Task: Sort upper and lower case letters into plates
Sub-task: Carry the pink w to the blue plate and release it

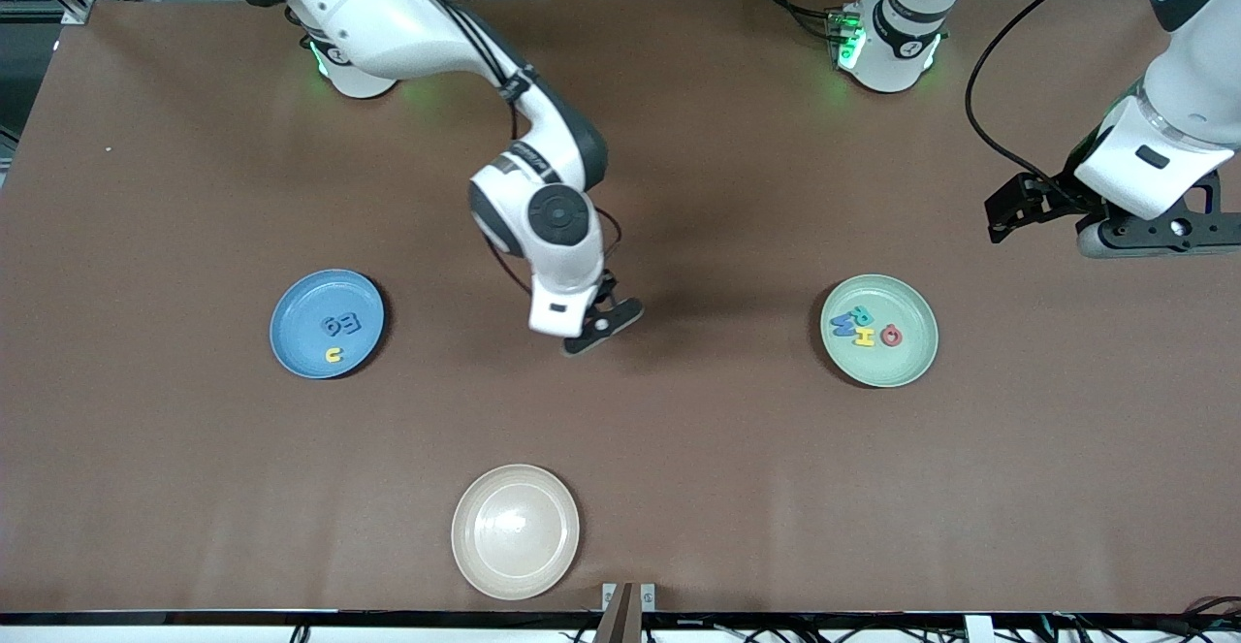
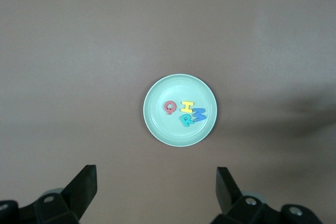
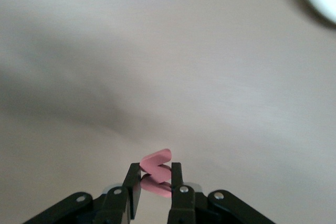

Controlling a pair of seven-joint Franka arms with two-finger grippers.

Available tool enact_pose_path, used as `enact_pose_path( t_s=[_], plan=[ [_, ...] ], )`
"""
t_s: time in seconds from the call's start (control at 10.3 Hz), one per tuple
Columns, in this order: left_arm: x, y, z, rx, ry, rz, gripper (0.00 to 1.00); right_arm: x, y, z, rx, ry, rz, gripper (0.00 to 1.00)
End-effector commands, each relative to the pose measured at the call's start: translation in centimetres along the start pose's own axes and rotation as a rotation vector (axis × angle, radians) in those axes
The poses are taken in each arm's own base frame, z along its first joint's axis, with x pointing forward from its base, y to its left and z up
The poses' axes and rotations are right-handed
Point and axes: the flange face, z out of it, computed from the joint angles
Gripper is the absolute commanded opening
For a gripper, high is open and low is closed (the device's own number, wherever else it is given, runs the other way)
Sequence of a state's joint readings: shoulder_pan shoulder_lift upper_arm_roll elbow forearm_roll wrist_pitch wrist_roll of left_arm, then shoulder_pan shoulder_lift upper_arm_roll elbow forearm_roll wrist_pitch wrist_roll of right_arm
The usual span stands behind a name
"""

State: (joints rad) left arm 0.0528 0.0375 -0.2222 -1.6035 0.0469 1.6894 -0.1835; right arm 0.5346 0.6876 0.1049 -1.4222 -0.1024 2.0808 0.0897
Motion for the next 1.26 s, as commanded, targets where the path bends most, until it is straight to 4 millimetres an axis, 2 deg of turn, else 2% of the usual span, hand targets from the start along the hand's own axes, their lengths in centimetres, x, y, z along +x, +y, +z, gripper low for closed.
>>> enact_pose_path(
  t_s=[0.0, 0.1, 0.19, 0.29, 0.49, 0.68, 0.78, 0.97, 1.07, 1.17],
  plan=[
    [0.0, -0.2, -0.8, -0.026, 0.019, 0.020, 1.00, -2.3, 11.6, -2.5, 0.071, -0.052, -0.020, 0.00],
    [0.0, -0.4, -1.3, -0.022, 0.026, 0.019, 1.00, -3.6, 15.8, -2.8, 0.051, -0.096, -0.072, 0.00],
    [-0.3, -0.3, -1.7, -0.025, 0.021, 0.020, 1.00, -5.1, 19.1, -2.8, 0.057, -0.140, -0.074, 0.00],
    [-0.4, -0.3, -1.8, -0.024, 0.018, 0.023, 1.00, -7.3, 22.2, -1.6, 0.060, -0.180, -0.029, 0.00],
    [-0.7, -0.2, -1.6, -0.014, -0.004, 0.025, 1.00, -11.7, 26.6, 1.4, 0.075, -0.244, 0.058, 0.00],
    [-0.8, -0.1, -1.8, -0.014, 0.001, 0.019, 1.00, -15.7, 27.8, 4.8, 0.069, -0.232, 0.098, 0.00],
    [-0.9, -0.1, -2.1, -0.016, 0.005, 0.018, 1.00, -17.1, 28.8, 5.7, 0.065, -0.229, 0.106, 0.00],
    [-1.1, 0.0, -1.8, -0.006, -0.019, 0.022, 1.00, -18.3, 31.0, 6.7, 0.070, -0.222, 0.093, 0.00],
    [-1.0, -0.2, -2.2, -0.006, -0.015, 0.020, 1.00, -18.7, 31.4, 6.9, 0.075, -0.230, 0.106, 0.27],
    [-1.0, -0.2, -2.3, -0.006, -0.013, 0.020, 1.00, -18.9, 31.6, 6.8, 0.078, -0.236, 0.120, 0.99]
  ],
)
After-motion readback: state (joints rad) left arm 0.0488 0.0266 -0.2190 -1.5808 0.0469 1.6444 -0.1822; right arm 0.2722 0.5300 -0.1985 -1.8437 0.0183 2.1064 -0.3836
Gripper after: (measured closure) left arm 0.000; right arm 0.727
